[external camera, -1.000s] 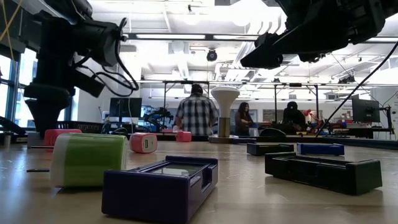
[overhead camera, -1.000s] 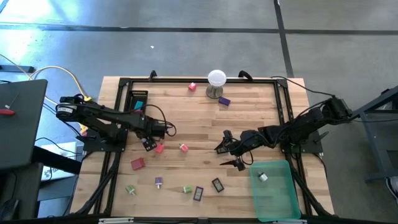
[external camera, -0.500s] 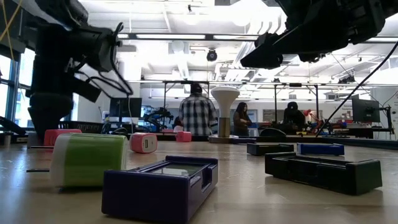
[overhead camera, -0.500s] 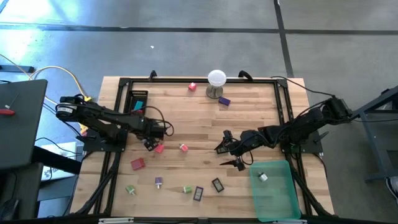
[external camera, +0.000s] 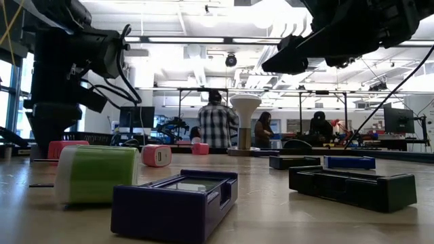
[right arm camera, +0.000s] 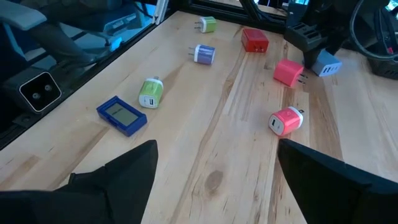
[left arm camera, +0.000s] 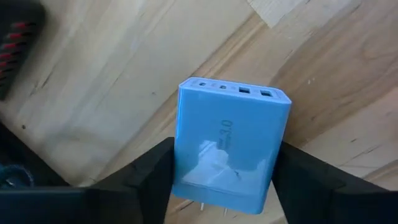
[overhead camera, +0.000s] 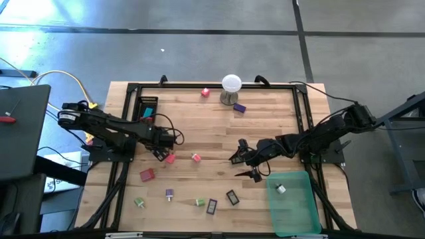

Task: Pick & Place Office items
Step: Put the purple charger adapter into the green bin

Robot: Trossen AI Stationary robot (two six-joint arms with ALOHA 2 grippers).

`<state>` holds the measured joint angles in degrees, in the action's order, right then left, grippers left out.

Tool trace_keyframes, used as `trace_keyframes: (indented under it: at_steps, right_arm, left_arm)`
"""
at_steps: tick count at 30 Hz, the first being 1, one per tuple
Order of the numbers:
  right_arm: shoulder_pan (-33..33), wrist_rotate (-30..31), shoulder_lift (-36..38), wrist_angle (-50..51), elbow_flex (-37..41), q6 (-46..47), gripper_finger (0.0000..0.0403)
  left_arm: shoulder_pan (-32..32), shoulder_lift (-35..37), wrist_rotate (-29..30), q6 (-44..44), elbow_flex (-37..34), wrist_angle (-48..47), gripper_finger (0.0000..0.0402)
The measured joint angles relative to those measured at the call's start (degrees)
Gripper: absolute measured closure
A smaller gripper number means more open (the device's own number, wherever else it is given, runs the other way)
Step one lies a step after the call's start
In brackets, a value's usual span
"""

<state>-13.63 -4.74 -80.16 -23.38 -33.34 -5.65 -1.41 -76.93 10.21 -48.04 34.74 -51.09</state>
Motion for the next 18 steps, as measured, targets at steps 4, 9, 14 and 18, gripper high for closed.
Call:
trace_keyframes:
  at_steps: [4,9,14,18]
  right_arm:
    - [0.0,-4.02,0.0,-0.02,0.0,2.42,0.0082]
    - [-0.31,-13.05,0.0,-0.04,0.0,2.67,0.0082]
    - [-0.31,-15.81,0.02,-0.61,0.0,1.71,0.0082]
    - [-0.27,-16.3,0.02,-0.88,-0.02,2.75,0.0082]
  left_arm:
    - [-0.76,0.0,1.21,0.19,-0.02,-0.02,0.02]
    - [-3.82,0.13,6.15,0.62,0.89,-0.91,0.02]
    - [-7.1,0.62,13.03,0.16,5.71,-5.17,0.02]
    - [-10.12,1.38,17.32,1.95,11.03,-8.55,0.02]
